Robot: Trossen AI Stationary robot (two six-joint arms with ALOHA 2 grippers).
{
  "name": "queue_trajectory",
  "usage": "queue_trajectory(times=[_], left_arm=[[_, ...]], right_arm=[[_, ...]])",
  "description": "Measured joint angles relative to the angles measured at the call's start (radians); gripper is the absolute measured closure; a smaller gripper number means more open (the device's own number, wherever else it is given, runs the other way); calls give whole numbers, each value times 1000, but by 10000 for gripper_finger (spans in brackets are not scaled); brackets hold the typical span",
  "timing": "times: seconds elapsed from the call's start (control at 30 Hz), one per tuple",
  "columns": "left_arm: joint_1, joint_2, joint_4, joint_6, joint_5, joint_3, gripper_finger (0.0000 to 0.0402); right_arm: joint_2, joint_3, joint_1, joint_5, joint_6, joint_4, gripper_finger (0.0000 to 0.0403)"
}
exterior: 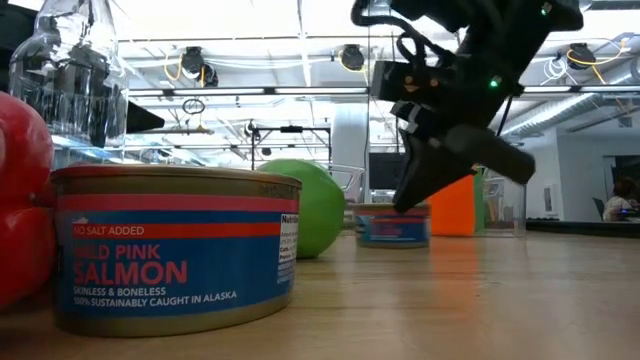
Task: Pick & Place Food Item
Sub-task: Stack the blue tuna can on the green tuna can in the green bin
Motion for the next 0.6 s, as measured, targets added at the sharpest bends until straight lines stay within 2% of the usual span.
queue_trajectory(times=[0.6], left_arm=[[0, 0, 1, -1, 4, 0, 387]], right_arm=[[-72, 46, -11, 21, -67, 28, 403]])
